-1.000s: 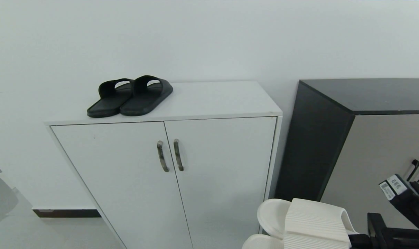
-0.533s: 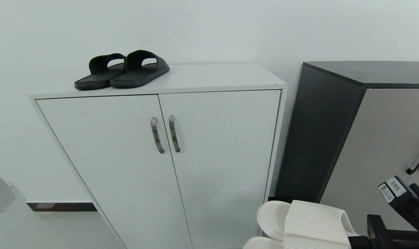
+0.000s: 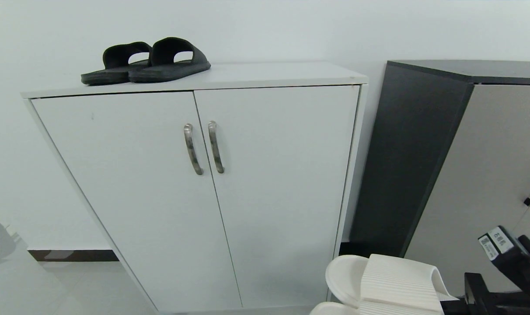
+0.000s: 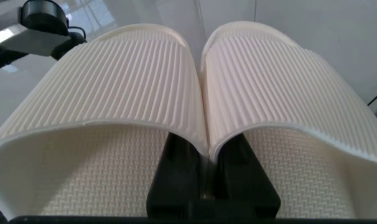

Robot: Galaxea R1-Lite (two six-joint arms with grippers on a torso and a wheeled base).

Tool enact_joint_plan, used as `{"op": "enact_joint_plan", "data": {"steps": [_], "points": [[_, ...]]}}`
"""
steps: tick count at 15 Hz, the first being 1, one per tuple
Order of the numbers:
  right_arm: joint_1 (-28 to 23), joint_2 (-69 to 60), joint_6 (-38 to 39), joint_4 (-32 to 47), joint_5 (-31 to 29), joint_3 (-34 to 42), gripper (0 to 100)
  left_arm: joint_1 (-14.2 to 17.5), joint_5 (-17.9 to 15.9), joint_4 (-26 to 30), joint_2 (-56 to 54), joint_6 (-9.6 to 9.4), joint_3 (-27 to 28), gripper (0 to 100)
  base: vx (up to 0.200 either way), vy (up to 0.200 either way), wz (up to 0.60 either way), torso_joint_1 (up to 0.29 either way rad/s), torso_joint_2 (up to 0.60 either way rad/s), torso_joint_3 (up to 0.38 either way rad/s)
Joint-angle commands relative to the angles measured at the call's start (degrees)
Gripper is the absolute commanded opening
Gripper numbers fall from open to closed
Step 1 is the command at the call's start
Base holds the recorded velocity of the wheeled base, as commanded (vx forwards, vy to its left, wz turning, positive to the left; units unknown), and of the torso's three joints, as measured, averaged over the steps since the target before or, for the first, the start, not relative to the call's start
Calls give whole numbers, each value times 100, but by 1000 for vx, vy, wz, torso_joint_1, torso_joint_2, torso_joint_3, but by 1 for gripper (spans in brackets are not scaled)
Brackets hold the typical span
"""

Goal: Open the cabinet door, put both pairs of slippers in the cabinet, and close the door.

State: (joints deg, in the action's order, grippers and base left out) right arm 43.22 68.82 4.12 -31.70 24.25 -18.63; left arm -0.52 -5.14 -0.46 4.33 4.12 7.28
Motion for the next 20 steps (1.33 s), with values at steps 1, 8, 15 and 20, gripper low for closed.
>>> {"op": "enact_joint_plan", "data": {"steps": [1,8,15,20], "points": [[3,9,1,-3,80,-1,0,-229,-848,-33,1589,265,1267,100,0,0,0,0,0,0],[3,-17,1,-21,194,35,0,-993,-4618,-296,4129,309,2647,100,0,0,0,0,0,0],[3,106,-8,-30,186,17,0,-2725,-2535,-1764,5614,2031,3359,100,0,0,0,0,0,0],[3,88,-8,-30,186,17,0,-2857,-2456,-1905,6792,2084,4018,100,0,0,0,0,0,0]]}}
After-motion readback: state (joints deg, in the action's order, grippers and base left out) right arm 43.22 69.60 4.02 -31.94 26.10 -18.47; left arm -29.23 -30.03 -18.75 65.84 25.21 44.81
